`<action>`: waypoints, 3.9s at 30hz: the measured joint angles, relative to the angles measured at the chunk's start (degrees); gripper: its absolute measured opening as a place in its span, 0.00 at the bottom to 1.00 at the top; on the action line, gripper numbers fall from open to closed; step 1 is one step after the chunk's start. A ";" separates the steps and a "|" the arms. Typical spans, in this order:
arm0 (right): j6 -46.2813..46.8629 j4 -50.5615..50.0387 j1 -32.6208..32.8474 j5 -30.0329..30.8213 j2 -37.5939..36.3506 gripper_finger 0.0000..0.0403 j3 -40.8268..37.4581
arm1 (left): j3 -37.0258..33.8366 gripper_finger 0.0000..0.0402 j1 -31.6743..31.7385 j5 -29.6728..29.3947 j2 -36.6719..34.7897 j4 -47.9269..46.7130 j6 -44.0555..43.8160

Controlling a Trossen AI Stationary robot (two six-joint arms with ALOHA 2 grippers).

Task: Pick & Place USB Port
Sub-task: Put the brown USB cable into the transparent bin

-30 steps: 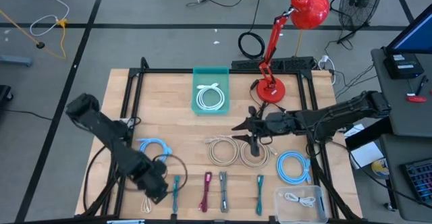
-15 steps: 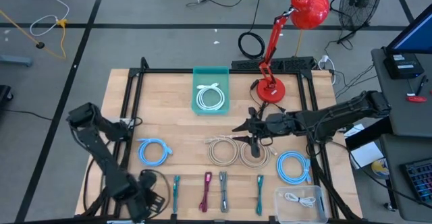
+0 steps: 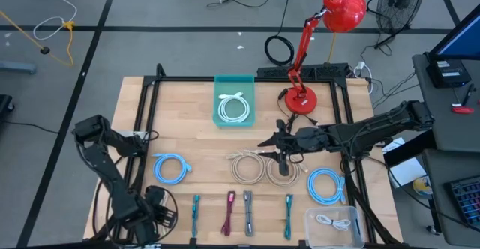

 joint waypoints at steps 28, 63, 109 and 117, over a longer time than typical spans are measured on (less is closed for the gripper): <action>0.57 0.04 -0.02 -0.29 0.00 0.32 0.00 | -9.52 0.04 3.34 0.97 -0.17 15.70 8.26; -0.90 38.43 6.46 -15.52 10.45 0.32 -0.31 | 13.82 0.00 22.01 -55.30 -3.28 42.97 116.27; -3.41 45.46 6.47 -11.08 15.26 0.09 -0.33 | 13.82 0.00 28.70 -42.76 -1.53 52.32 123.40; -2.34 39.46 6.84 -10.86 12.71 0.05 -0.33 | 13.82 0.10 26.06 -39.99 -2.12 47.88 121.00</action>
